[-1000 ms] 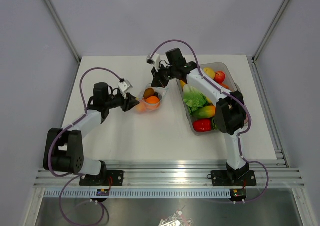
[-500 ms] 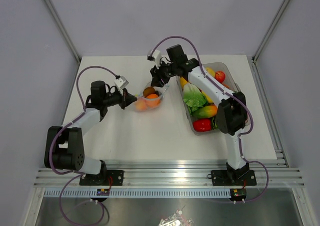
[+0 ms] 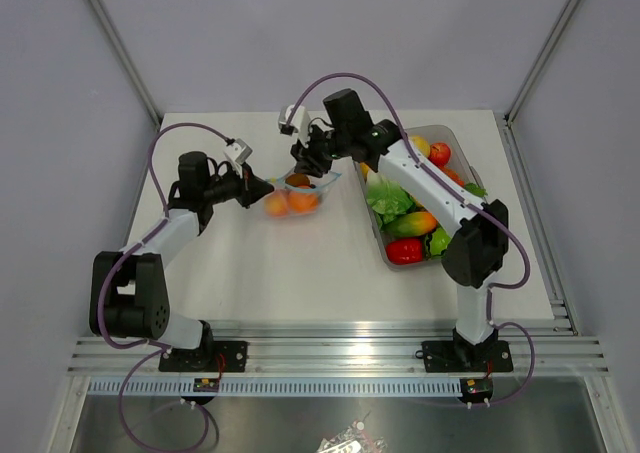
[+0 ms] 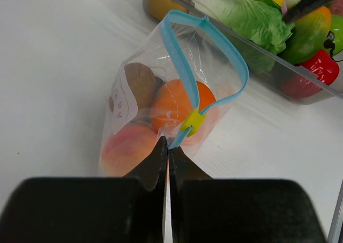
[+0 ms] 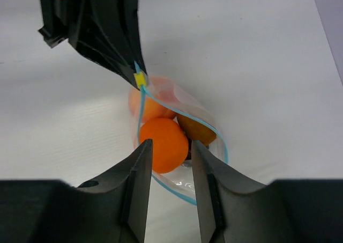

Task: Place the food in the zip-top bag and seal the zipper
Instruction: Zip the zipper food storage bag at the center of the board.

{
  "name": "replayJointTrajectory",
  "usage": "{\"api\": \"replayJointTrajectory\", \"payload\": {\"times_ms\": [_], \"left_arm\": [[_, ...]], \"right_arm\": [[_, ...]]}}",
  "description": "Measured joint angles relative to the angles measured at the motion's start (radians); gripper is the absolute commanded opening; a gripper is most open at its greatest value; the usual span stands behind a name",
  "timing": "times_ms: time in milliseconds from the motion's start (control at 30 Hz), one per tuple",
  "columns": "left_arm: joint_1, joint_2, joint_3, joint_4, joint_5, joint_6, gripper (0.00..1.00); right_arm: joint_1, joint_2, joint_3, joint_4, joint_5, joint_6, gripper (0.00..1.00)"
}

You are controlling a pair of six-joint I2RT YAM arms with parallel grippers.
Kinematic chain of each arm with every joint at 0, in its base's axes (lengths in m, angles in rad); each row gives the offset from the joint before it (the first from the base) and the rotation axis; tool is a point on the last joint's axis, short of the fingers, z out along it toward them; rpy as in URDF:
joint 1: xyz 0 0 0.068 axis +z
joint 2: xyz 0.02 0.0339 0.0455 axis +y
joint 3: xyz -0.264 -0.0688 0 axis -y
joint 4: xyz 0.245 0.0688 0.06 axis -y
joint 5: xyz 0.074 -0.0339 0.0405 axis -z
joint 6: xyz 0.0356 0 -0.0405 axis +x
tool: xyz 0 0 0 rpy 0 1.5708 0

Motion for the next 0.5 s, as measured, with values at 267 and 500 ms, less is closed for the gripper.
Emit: {"api": "replayJointTrajectory", "payload": {"times_ms": [267,500], "left_arm": [[0.000,0.000,-0.001,-0.003,0.000,-0.002,0.00],[0.000,0.000,-0.001,-0.004,0.000,-0.001,0.00]], "right_arm": [[0.072,0.089,0.078,-0.071,-0.010,-0.116,0.40],[0.092,0.125,0.089,-0.089,-0.011,-0.170,0.38]]}}
